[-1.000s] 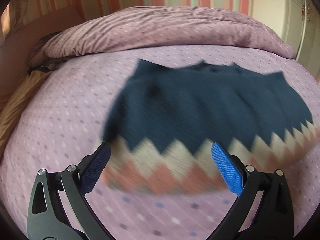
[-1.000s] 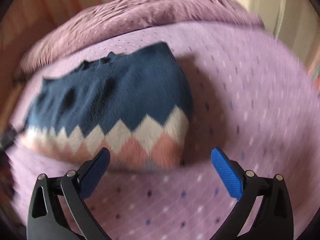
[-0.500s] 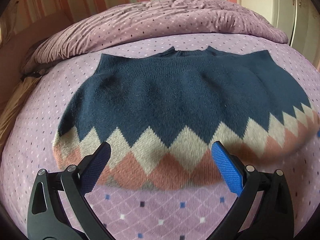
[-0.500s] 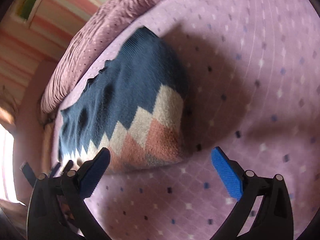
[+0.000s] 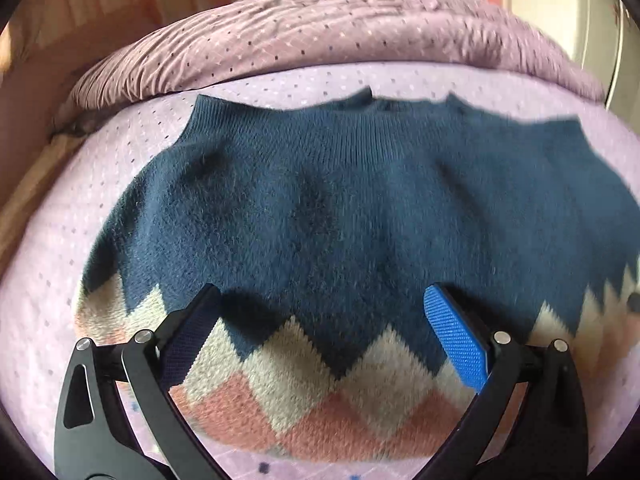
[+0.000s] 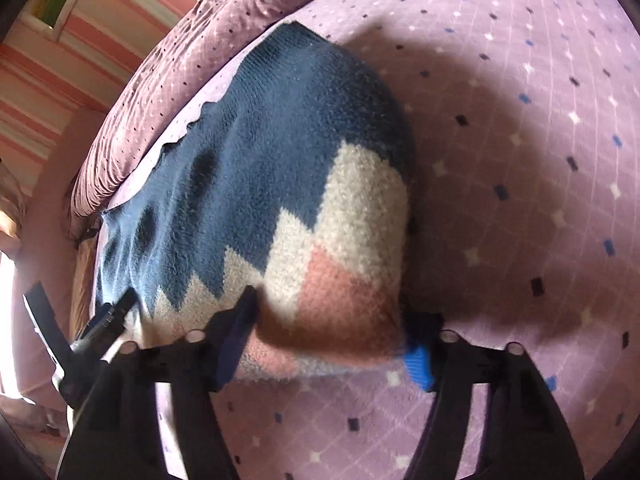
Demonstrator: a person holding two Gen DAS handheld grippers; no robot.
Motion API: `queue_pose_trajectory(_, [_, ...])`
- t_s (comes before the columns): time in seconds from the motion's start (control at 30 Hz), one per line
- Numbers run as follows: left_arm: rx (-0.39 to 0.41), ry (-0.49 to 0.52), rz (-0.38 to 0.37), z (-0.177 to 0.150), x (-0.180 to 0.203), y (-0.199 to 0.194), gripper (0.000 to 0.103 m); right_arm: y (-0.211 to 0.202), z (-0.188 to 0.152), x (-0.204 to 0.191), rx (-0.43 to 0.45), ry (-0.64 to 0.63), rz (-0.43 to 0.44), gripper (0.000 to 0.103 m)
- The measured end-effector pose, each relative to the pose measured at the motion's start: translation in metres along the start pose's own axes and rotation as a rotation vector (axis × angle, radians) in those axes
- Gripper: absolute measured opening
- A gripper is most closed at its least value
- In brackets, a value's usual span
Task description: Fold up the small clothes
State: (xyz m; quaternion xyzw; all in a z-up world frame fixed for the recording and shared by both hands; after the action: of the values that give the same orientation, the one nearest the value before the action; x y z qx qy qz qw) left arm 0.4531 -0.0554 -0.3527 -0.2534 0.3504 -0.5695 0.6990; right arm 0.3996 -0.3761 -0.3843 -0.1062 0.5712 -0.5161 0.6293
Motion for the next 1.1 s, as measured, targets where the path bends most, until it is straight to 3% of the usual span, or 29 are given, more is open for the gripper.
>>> queue_pose_trajectory(0.07, [-0.002, -0.013, -0.026, 0.001, 0.003, 0.002, 0.100, -0.004, 0.000, -0.001, 0.008, -0.020, 0.002, 0.052])
queue_pose_trajectory(0.17, [0.005, -0.058, -0.120, 0.000, 0.007, -0.001, 0.100, -0.006, 0.002, -0.006, 0.007, -0.050, -0.003, 0.052])
queue_pose_trajectory(0.27, [0.033, -0.037, -0.151, -0.005, 0.019, -0.009, 0.100, -0.006, 0.002, -0.008, 0.009, -0.066, -0.014, 0.050])
queue_pose_trajectory(0.33, [0.036, 0.033, -0.089, -0.011, 0.030, -0.007, 0.100, -0.008, 0.002, -0.009, 0.013, -0.078, -0.014, 0.048])
queue_pose_trajectory(0.43, [-0.050, 0.089, -0.064, -0.021, 0.041, 0.014, 0.100, -0.012, 0.002, -0.013, 0.019, -0.112, -0.013, 0.042])
queue_pose_trajectory(0.7, [-0.023, 0.065, -0.066, -0.024, 0.042, 0.015, 0.100, -0.037, 0.011, -0.052, 0.070, -0.249, -0.016, 0.032])
queue_pose_trajectory(0.8, [-0.041, -0.009, -0.084, -0.022, 0.035, 0.010, 0.100, -0.045, 0.012, -0.068, 0.090, -0.283, -0.020, 0.031])
queue_pose_trajectory(0.87, [-0.053, -0.081, -0.135, -0.025, 0.030, 0.003, 0.100, -0.049, 0.013, -0.075, 0.101, -0.298, -0.022, 0.031])
queue_pose_trajectory(1.1, [-0.065, -0.051, -0.115, -0.047, 0.046, -0.007, 0.100, -0.052, 0.010, -0.075, 0.104, -0.302, -0.015, 0.031])
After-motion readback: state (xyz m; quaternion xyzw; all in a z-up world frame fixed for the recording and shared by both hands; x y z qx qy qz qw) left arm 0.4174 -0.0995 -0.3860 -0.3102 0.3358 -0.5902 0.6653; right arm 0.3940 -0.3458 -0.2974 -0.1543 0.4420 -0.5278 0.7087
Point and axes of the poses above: each gripper's, at about its wrist camera, not at the fingertips, and y roughly the way its jaws point, x to its right, z to its top, the point moved 2 cm from there along y, roughly the way its jaws point, and after that the axes turned 8 degrees about z, right-handed, at the moved point
